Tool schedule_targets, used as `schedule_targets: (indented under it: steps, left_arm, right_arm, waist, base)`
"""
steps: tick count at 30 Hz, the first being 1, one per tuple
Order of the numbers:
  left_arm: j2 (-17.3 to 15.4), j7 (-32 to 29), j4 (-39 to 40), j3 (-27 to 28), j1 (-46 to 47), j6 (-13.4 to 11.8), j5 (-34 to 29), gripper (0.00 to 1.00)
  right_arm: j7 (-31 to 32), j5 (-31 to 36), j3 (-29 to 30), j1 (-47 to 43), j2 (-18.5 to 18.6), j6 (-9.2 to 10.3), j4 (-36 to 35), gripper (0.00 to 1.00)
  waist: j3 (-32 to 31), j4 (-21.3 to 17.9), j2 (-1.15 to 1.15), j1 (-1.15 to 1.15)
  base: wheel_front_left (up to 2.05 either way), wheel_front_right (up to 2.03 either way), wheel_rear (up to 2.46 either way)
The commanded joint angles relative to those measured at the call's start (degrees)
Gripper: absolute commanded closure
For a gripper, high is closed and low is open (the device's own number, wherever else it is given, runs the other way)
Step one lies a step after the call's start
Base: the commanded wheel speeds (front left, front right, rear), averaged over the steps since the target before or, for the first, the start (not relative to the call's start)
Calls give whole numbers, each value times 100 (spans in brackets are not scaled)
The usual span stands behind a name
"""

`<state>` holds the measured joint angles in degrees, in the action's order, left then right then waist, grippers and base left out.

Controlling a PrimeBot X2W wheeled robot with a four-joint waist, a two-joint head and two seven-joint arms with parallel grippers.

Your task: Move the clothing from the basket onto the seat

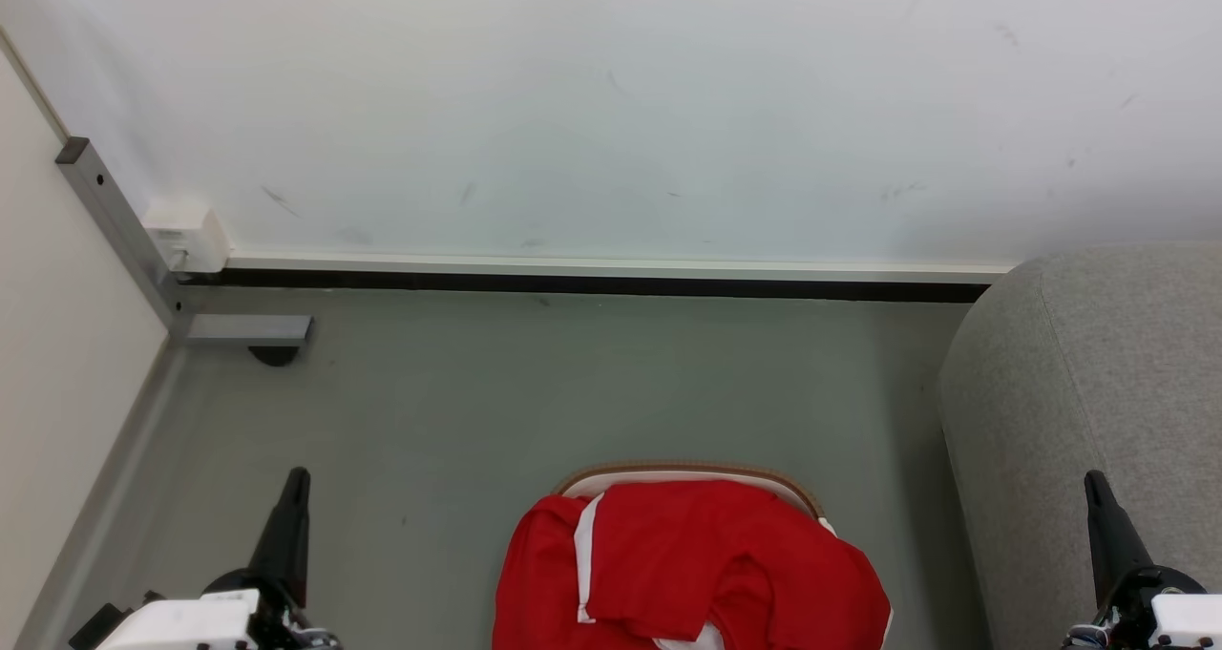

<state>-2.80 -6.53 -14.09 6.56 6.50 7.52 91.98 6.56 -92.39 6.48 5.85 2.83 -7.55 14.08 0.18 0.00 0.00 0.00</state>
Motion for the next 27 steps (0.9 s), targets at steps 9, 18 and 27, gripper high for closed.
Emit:
schedule_targets:
  steps: [9,18,27]
  left_arm:
    - [-14,-18,22,7,-61,-6,82,100]
    - [-14,-18,22,7,-61,-6,82,100]
    - [-14,-18,22,7,-61,-6,82,100]
  right_arm:
    - [11,-6,19,71,6,12,-19,100]
    - [11,-6,19,71,6,12,-19,100]
    - [11,-6,19,71,6,13,-19,100]
  waist:
    - [0,0,0,0]
    - [0,0,0,0]
    - [0,0,0,0]
  base:
    - [0,0,0]
    - [0,0,0]
    - [0,0,0]
